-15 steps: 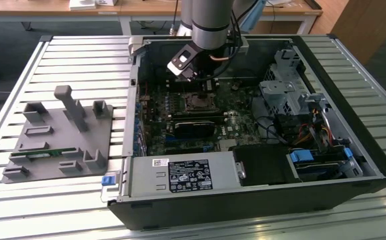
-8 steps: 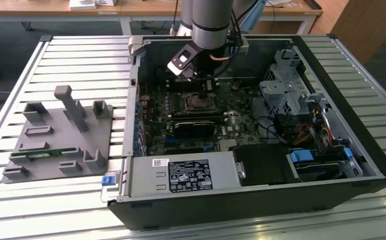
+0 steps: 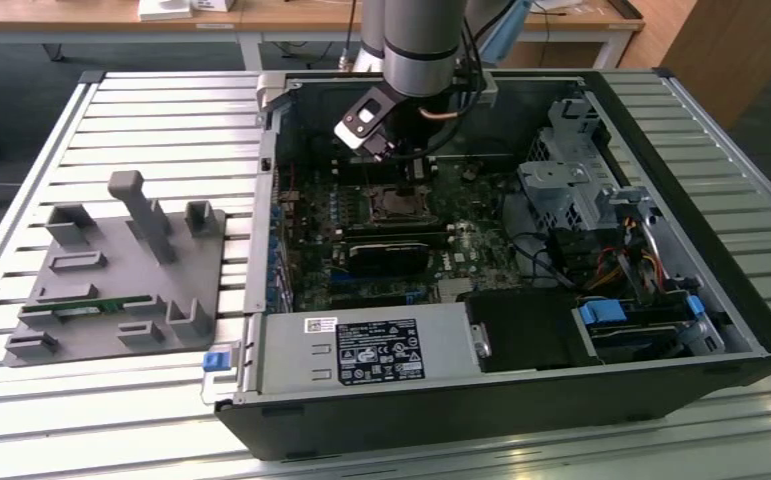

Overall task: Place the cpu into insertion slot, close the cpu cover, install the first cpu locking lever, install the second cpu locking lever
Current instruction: 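Install the first cpu locking lever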

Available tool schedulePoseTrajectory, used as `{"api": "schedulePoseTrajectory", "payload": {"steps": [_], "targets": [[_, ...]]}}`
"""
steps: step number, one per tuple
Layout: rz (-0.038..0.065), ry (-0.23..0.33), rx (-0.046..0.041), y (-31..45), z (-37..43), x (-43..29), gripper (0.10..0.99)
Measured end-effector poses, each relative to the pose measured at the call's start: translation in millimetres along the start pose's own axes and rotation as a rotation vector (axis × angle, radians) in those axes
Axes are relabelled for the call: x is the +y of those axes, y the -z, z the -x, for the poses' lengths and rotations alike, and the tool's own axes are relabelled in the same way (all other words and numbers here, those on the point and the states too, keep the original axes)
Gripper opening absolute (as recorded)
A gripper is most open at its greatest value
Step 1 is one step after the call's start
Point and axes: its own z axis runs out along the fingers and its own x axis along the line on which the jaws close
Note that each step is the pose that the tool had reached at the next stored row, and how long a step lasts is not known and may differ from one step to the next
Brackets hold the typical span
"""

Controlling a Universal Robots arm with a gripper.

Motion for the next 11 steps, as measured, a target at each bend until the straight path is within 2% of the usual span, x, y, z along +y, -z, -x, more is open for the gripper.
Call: {"api": "schedulePoseTrajectory", "payload": {"steps": [11], "targets": [[0.0,0.0,0.0003,1.9,-0.1,0.1,0.106]]}}
